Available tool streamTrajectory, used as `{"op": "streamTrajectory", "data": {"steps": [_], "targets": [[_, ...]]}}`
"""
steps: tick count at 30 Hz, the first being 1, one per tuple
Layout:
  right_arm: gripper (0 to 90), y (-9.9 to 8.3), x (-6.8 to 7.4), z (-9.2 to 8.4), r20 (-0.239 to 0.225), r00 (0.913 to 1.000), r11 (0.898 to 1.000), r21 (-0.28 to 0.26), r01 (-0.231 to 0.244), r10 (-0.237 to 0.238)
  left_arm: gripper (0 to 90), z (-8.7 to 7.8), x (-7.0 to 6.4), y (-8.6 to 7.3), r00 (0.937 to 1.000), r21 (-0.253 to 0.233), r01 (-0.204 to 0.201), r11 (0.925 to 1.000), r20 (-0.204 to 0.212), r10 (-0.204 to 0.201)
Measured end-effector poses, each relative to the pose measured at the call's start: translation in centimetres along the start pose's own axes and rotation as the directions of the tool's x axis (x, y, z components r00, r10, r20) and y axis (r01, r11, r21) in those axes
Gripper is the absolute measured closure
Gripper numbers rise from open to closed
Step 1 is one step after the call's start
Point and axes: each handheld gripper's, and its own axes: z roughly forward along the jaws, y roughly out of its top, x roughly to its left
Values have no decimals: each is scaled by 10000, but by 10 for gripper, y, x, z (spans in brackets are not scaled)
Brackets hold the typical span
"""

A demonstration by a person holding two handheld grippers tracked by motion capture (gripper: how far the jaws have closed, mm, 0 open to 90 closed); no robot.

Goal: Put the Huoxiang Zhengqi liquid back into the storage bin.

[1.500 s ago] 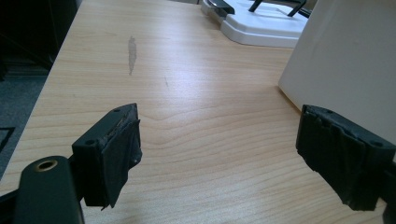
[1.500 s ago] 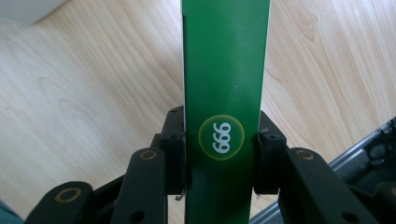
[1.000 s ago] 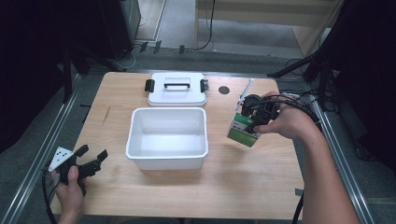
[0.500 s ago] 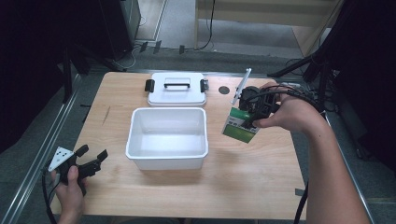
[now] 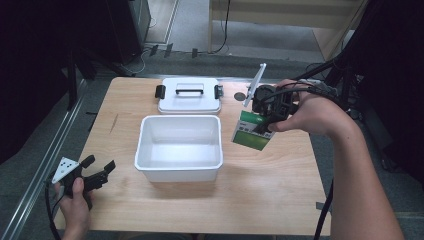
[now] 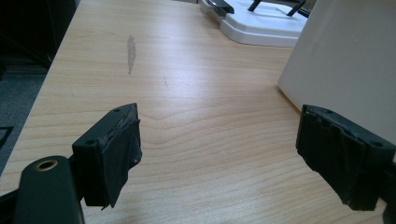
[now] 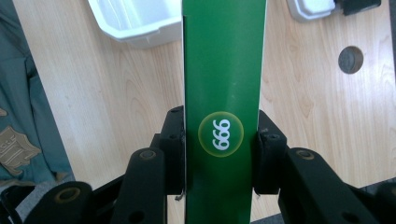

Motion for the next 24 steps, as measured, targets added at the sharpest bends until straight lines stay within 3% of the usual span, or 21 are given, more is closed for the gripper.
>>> {"op": "streamTrajectory", "data": {"steps": [11,24], "targets": [[644,24,6,-10,-100,9988,9988,-91,477,-478,146,0,0,0,10000,29,-38,10000,6,38],[644,54,16,-9,-305,9926,9928,-269,1169,-1177,147,0,0,0,10000,12,15,10000,27,-15]]}}
